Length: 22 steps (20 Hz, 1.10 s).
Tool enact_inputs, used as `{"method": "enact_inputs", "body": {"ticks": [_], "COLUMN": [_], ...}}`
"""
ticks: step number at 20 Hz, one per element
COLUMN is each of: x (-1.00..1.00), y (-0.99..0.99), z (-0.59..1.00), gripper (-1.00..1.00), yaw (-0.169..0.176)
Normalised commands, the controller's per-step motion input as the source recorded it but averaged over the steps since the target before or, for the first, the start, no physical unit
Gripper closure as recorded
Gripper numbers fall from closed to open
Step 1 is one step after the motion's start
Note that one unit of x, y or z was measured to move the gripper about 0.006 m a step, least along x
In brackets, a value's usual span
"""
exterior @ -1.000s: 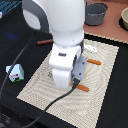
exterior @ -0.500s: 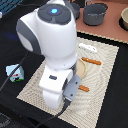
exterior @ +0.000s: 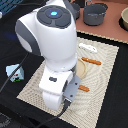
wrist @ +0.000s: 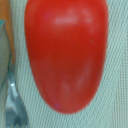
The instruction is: Interact with the objects in diverse but meaningful ways.
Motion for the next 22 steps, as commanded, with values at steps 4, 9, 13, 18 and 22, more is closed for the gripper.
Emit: {"method": "enact_inputs", "body": {"ticks": [4,9,13,18,22], "x": [-0.02,-0.03,0.05,0.03,0.08], "y": [0.29,0.74,0.99,0.99,0.96], "z": [1.0,0.67,0.36,0.2,0.01], "gripper": [-1.0,-1.0,-1.0,-1.0,-1.0], "yaw": [0.049,0.098,0.061,0.061,0.065]}}
